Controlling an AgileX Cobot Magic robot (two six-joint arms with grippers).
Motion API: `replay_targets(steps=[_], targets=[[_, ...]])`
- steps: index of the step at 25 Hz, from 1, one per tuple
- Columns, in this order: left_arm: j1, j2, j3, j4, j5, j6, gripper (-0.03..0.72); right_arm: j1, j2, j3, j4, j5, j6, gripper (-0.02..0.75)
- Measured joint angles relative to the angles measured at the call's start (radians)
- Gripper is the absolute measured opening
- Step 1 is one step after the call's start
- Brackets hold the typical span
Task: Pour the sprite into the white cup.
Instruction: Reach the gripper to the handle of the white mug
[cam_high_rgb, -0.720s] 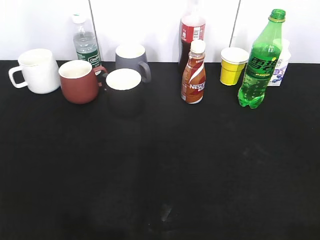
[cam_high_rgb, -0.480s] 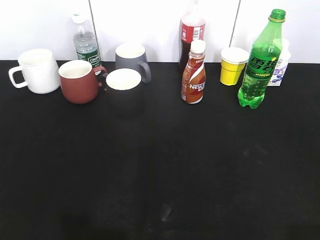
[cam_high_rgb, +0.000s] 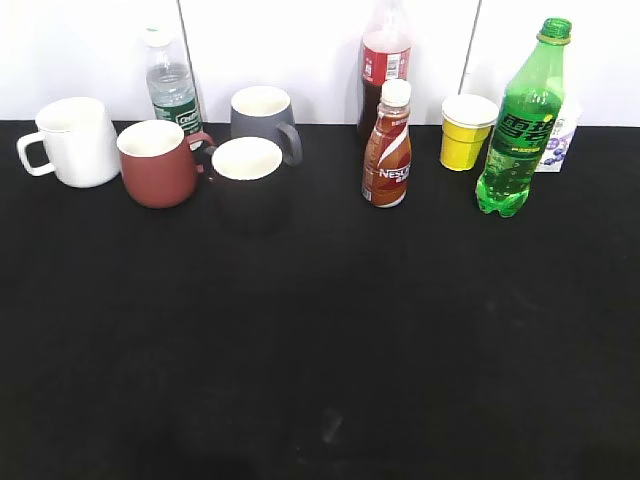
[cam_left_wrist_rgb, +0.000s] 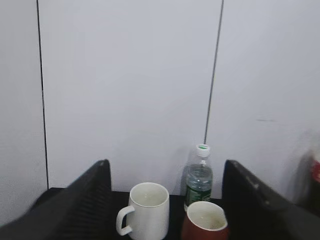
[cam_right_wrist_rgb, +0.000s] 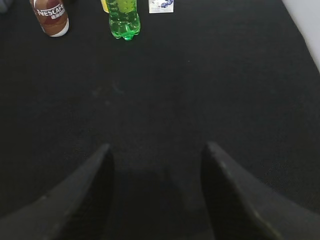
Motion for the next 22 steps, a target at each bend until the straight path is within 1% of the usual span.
replay_targets(steps=[2,5,7,10,13,14,17,22], targets=[[0.000,0.226,0.049,-0.007,-0.242,0.000,0.530,0.000,0.000,0.000,0.000,0.000,0.000,0.414],[0.000,0.590,0.057,-0.008,-0.550,0.000,0.529,0.000,0.000,0.000,0.000,0.000,0.000,0.415],[0.000,0.750,0.058,-0.008,-0.699,0.000,0.529,0.000,0.000,0.000,0.000,0.000,0.000,0.415],[0.000,0.973,0.058,-0.009,-0.857,0.001,0.529,0.000,0.000,0.000,-0.002,0.000,0.000,0.414],[0.001,1.194,0.038,-0.011,-0.974,0.001,0.526,0.000,0.000,0.000,-0.003,0.000,0.000,0.414],[0.005,1.272,0.003,-0.015,-1.009,0.001,0.526,0.000,0.000,0.000,-0.003,0.000,0.000,0.414],[0.037,1.486,-0.147,-0.017,-1.035,0.001,0.526,0.000,0.000,0.000,0.007,0.000,0.000,0.415],[0.118,1.689,-0.334,0.003,-1.018,0.001,0.526,0.000,0.000,0.000,0.011,0.000,0.000,0.414]])
